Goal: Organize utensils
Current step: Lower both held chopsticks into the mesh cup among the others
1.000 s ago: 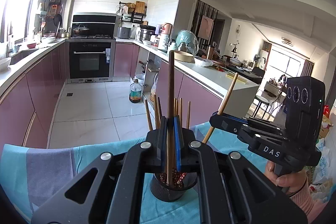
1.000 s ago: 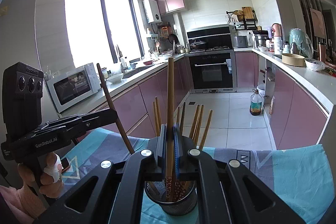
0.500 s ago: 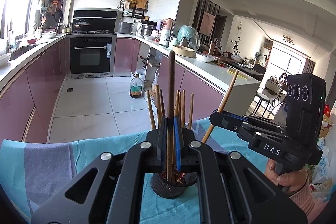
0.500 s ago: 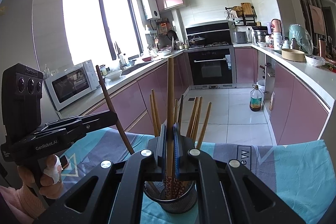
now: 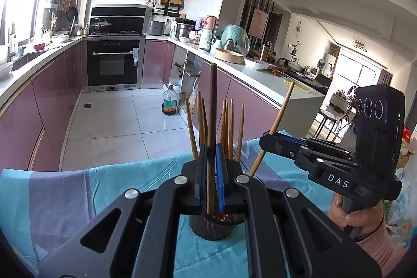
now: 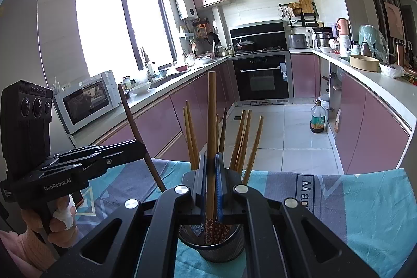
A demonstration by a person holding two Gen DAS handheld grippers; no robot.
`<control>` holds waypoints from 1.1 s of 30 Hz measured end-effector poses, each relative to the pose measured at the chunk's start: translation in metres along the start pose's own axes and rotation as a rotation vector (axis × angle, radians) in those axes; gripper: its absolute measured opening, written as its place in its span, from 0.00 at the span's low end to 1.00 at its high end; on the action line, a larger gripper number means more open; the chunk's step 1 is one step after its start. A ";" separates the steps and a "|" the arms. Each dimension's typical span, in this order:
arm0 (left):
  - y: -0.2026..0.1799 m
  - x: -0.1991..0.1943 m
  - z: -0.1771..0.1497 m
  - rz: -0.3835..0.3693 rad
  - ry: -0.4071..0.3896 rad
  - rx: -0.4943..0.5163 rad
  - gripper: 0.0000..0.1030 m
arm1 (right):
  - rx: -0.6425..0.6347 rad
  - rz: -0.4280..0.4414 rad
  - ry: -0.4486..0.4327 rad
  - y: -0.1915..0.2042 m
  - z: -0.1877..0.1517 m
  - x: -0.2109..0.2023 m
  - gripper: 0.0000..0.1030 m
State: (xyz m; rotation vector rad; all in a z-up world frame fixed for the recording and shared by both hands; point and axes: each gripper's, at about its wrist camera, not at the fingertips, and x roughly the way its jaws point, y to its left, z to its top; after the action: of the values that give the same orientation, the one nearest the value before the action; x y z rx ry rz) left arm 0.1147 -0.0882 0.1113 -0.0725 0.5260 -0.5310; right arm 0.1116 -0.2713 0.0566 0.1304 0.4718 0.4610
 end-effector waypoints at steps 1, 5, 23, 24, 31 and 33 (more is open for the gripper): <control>-0.001 0.001 0.000 0.000 0.003 -0.001 0.07 | 0.001 0.001 0.002 0.000 0.000 0.001 0.05; 0.003 0.004 -0.001 0.002 0.015 -0.006 0.07 | 0.002 0.001 0.010 -0.001 -0.003 0.004 0.05; 0.013 0.031 -0.005 -0.002 0.065 -0.014 0.07 | 0.018 -0.005 0.043 -0.005 -0.011 0.016 0.05; 0.013 0.033 -0.004 -0.002 0.066 -0.011 0.07 | 0.018 -0.005 0.045 -0.005 -0.012 0.017 0.05; 0.017 0.044 -0.001 0.009 0.078 -0.003 0.07 | 0.015 0.001 0.071 -0.004 -0.014 0.027 0.05; 0.019 0.048 0.001 0.009 0.081 -0.004 0.07 | 0.015 0.001 0.076 -0.003 -0.015 0.029 0.05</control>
State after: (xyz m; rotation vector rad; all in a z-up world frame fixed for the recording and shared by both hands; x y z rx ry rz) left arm 0.1592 -0.0964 0.0865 -0.0531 0.6065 -0.5259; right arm 0.1288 -0.2606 0.0302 0.1276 0.5502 0.4651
